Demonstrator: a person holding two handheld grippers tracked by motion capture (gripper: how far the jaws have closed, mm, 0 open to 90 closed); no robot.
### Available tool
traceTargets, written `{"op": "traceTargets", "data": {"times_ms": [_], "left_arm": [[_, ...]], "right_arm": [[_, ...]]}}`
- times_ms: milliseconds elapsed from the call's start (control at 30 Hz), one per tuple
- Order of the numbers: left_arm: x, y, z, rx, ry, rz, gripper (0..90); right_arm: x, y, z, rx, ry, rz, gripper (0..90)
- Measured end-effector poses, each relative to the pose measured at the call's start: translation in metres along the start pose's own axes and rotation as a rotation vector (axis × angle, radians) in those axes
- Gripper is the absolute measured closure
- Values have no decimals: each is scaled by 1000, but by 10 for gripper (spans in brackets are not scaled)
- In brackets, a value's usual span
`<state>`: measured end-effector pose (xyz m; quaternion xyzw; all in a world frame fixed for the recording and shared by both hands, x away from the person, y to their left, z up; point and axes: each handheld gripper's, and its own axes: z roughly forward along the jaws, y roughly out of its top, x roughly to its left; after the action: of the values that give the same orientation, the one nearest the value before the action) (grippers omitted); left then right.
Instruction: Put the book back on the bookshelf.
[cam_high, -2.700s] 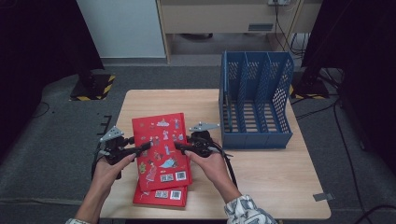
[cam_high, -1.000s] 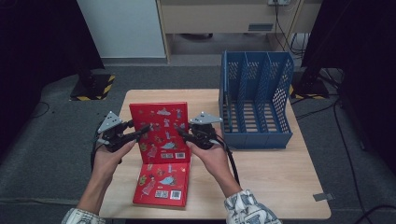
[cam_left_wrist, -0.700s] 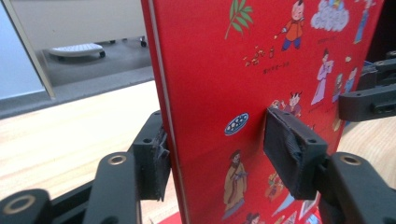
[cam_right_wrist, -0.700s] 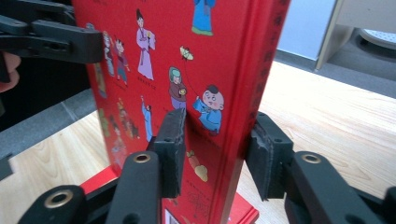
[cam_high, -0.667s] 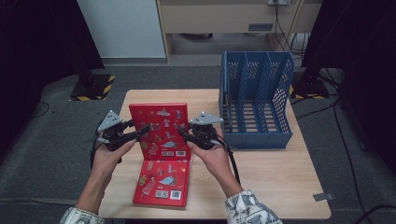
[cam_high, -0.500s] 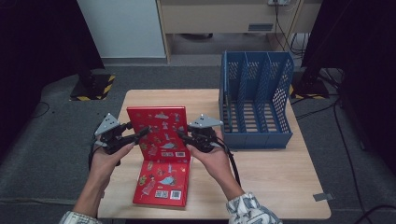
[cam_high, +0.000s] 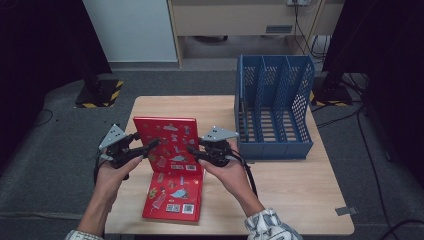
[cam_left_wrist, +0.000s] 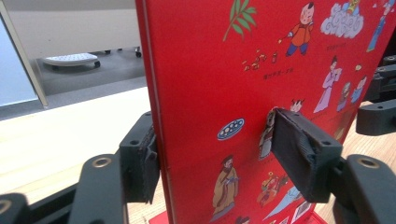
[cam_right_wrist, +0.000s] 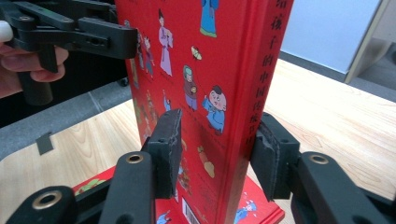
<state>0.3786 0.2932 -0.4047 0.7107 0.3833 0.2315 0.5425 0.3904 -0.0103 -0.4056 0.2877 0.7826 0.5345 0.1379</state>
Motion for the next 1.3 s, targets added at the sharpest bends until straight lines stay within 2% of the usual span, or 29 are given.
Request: {"op": "traceTargets", "data": {"times_ms": [167,567,1067,1300], "left_arm": [[0,-1,0,-7,-7,3,321],[1,-2,-1,-9,-15,5,323],[1,-2,-1,-17,-36,-4,303],[2,-2,0,-14,-47,1,288]], "right_arm": [[-1,-1,-1,-1,33,-19,563],[-6,2,7,19,95,-15,573],[-4,11,15,0,118,-31,613],[-1,16,18,11,145,-63,620]]}}
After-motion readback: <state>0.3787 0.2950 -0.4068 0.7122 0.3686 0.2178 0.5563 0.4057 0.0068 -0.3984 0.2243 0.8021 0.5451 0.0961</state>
